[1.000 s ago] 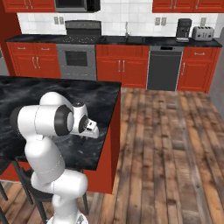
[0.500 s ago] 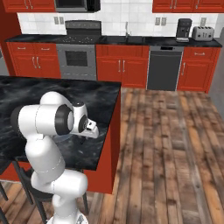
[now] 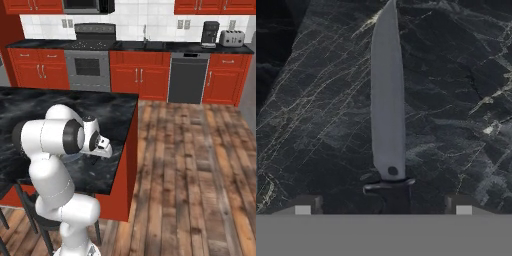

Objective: Retrieve the butter from the fridge and place it on a plate on the dining table. Then retrieve the butter knife by the fridge and place it near the plate.

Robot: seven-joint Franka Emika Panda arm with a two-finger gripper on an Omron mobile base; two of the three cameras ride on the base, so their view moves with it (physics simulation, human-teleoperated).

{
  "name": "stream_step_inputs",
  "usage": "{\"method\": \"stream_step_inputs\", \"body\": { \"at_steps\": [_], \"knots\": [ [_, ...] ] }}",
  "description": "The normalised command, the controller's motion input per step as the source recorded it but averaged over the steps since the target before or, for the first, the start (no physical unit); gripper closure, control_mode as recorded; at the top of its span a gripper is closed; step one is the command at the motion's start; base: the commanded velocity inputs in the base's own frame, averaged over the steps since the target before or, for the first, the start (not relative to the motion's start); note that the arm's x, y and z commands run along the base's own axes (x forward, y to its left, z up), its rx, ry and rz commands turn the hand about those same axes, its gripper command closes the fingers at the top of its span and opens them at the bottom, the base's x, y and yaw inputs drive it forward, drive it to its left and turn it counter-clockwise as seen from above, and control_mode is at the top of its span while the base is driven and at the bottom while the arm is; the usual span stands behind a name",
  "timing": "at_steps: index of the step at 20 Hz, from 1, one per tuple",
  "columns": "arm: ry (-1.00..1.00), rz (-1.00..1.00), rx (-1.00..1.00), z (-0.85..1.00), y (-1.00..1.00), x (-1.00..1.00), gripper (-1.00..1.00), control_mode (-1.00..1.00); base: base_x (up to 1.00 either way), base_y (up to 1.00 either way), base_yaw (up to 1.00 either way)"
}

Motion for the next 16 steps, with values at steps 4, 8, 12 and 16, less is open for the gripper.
{"method": "stream_step_inputs", "body": {
  "at_steps": [4, 8, 12, 16],
  "knots": [
    [0.01, 0.00, -0.01, 0.00, -0.01, 0.00, -1.00, -1.00, 0.00, 0.00, 0.00],
    [0.01, 0.00, -0.04, 0.10, 0.00, 0.00, -1.00, -1.00, 0.00, 0.00, 0.00],
    [0.00, 0.00, -0.04, 0.37, 0.00, -0.19, -1.00, -1.00, 0.00, 0.00, 0.00],
    [0.00, 0.00, 0.04, 0.85, -0.11, -0.31, -1.00, -1.00, 0.00, 0.00, 0.00]
  ]
}}
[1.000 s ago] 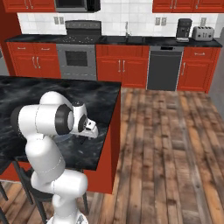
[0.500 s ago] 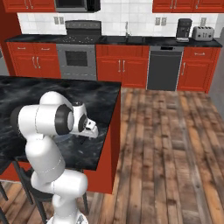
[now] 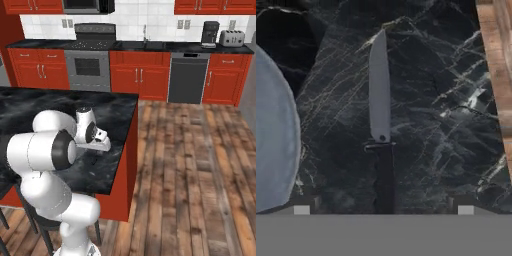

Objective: Retrieve the butter from the fridge and place it on a plate on the dining table. Then retrieve the butter knife by the fridge and place it near the plate.

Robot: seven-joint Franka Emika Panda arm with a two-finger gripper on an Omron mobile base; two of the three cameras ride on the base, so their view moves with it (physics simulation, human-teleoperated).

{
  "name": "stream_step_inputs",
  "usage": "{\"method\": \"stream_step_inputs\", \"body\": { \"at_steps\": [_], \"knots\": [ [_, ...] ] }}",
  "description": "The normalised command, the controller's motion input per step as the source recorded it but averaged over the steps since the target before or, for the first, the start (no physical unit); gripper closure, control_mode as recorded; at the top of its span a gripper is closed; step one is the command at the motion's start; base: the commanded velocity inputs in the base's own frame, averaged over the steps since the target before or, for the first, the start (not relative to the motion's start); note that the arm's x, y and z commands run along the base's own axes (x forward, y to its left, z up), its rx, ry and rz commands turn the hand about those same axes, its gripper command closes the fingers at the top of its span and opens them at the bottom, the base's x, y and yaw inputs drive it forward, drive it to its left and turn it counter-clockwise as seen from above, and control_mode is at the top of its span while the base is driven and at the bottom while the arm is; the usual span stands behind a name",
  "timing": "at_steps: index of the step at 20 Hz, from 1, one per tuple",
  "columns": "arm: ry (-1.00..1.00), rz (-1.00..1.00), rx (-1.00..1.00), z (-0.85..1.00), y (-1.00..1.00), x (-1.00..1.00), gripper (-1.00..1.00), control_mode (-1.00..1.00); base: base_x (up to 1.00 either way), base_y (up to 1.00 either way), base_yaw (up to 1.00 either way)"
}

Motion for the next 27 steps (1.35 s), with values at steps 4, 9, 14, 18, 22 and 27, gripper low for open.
{"method": "stream_step_inputs", "body": {
  "at_steps": [4, 9, 14, 18, 22, 27],
  "knots": [
    [0.00, 0.00, 0.17, 1.00, -0.25, -0.59, -1.00, -1.00, 0.00, 0.00, 0.00],
    [0.00, 0.02, 0.08, 0.98, -0.08, -0.82, -1.00, -1.00, 0.00, 0.00, 0.00],
    [0.03, 0.03, -0.04, 0.64, 0.07, -0.93, -1.00, -1.00, 0.00, 0.00, 0.00],
    [0.11, 0.00, -0.16, 0.23, 0.38, -0.81, -1.00, -1.00, 0.00, 0.00, 0.00],
    [0.05, 0.00, -0.17, 0.10, 0.40, -0.71, -1.00, -1.00, 0.00, 0.00, 0.00],
    [-0.04, 0.00, -0.02, 0.01, 0.08, -0.45, -1.00, -1.00, 0.00, 0.00, 0.00]
  ]
}}
